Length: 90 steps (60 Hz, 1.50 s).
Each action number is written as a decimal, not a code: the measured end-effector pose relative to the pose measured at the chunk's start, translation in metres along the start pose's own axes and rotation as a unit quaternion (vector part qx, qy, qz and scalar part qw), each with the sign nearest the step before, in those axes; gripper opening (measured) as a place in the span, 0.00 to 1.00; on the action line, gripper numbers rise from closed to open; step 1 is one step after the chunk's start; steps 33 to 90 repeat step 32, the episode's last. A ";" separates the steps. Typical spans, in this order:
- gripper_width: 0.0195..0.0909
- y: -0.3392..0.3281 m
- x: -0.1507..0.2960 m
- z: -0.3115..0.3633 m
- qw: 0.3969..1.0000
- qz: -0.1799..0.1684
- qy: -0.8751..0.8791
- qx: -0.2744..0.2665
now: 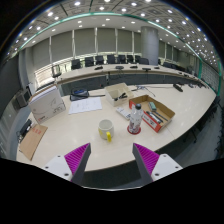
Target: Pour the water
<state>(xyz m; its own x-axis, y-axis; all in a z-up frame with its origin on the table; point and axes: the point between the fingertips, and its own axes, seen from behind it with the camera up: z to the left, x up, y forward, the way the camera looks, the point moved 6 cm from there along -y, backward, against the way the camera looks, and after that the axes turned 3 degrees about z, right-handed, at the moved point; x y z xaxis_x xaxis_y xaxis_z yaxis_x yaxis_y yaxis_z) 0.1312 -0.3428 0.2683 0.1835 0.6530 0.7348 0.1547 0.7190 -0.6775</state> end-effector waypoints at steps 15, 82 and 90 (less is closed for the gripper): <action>0.93 -0.046 -0.013 0.028 0.999 -0.016 -0.035 -0.002; 0.93 -0.054 -0.021 0.032 0.998 -0.021 -0.061 -0.009; 0.93 -0.054 -0.021 0.032 0.998 -0.021 -0.061 -0.009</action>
